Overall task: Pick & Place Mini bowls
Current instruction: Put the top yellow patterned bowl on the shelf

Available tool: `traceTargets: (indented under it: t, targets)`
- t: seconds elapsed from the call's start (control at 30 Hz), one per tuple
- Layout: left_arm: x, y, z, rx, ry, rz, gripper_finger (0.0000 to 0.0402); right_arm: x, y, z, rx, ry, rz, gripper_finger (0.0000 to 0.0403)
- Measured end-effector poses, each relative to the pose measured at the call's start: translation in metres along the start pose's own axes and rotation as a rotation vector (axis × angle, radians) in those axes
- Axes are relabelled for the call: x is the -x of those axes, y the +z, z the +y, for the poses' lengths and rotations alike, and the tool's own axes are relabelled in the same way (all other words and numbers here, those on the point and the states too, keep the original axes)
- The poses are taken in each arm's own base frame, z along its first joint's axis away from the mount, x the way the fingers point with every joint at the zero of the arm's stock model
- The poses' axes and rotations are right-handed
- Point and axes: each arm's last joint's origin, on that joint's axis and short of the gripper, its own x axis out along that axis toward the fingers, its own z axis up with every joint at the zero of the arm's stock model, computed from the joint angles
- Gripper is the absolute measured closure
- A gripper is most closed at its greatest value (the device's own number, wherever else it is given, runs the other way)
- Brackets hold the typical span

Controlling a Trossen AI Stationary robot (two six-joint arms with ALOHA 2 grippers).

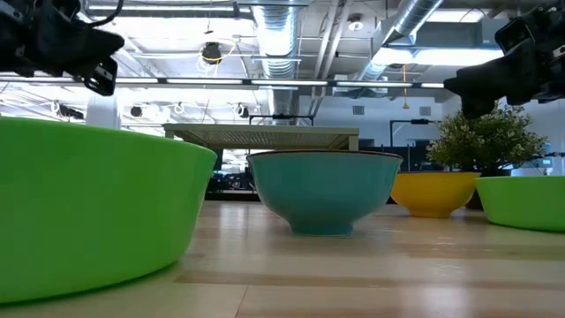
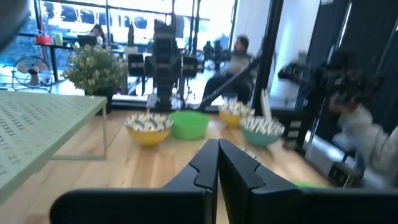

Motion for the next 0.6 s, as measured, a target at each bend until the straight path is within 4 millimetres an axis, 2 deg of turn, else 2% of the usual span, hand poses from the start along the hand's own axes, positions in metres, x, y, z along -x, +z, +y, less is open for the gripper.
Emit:
traceTargets:
  t: [0.3,0.4,0.5,0.6]
  targets:
    - [0.001,0.011,0.000,0.033,0.012,-0.115,0.0389,0.004,0.026,0.001,0.016,-0.001,-0.270,0.0274]
    - [0.001,0.017,0.002,0.012,0.075,-0.179,0.0389,0.006,0.034,-0.002,0.113,-0.111,-0.358,0.0274]
    - [0.001,0.022,0.006,-0.009,0.156,-0.227,0.0388,0.007,0.036,-0.004,0.131,-0.182,-0.372,0.0276]
    - [-0.002,0.024,0.012,-0.042,0.230,-0.238,0.0378,0.007,0.035,-0.001,0.052,-0.096,-0.368,0.0281]
